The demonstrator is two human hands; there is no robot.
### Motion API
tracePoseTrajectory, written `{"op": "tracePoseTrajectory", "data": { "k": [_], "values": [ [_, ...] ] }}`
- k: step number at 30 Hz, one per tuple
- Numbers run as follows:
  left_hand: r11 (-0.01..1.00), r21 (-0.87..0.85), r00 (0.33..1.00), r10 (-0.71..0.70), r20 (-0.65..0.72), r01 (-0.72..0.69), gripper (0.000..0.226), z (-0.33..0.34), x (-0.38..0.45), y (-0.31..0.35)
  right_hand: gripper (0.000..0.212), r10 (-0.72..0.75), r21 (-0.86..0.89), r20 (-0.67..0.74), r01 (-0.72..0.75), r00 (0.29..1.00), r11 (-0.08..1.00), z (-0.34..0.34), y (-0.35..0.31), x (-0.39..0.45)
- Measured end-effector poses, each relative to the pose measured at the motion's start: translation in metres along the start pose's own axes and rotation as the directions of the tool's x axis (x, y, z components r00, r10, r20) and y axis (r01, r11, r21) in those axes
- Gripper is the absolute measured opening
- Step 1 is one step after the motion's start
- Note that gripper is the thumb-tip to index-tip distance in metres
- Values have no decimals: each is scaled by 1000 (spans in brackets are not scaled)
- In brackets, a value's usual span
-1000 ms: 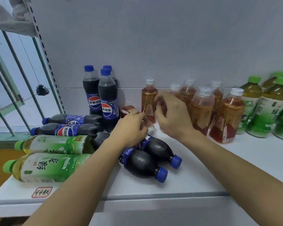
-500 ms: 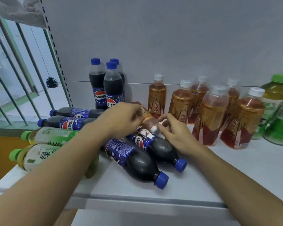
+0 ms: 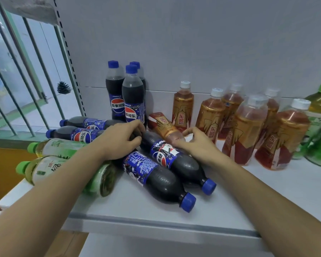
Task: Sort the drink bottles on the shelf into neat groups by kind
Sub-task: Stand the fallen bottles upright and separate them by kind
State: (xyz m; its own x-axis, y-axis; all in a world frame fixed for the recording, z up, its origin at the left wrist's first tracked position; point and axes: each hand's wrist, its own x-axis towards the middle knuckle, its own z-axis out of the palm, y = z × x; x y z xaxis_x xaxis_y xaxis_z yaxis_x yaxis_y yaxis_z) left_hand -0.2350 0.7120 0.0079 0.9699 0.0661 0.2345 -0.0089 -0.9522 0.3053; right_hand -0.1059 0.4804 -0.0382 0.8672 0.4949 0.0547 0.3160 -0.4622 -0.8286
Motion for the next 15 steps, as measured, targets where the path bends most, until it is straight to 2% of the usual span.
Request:
{"op": "tracePoseTrajectory", "data": {
  "k": [4,9,11,15],
  "values": [
    [999,-18,1000,-27,12,27,20,2,0,-1,42,-105,-97,-127,93,986,991,-6,-11,-11],
    [998,-35,998,-51,19,52,23,2,2,0,36,-373,-349,-249,276,894,896,-41,-69,-12],
    [998,-36,998,-57,11,57,22,2,2,-1,36,-420,-417,-228,301,879,857,-49,-95,1],
    [997,-36,998,-64,-6,63,21,1,0,-2,33,-425,-528,-132,299,896,795,-45,-134,35]
  ]
}}
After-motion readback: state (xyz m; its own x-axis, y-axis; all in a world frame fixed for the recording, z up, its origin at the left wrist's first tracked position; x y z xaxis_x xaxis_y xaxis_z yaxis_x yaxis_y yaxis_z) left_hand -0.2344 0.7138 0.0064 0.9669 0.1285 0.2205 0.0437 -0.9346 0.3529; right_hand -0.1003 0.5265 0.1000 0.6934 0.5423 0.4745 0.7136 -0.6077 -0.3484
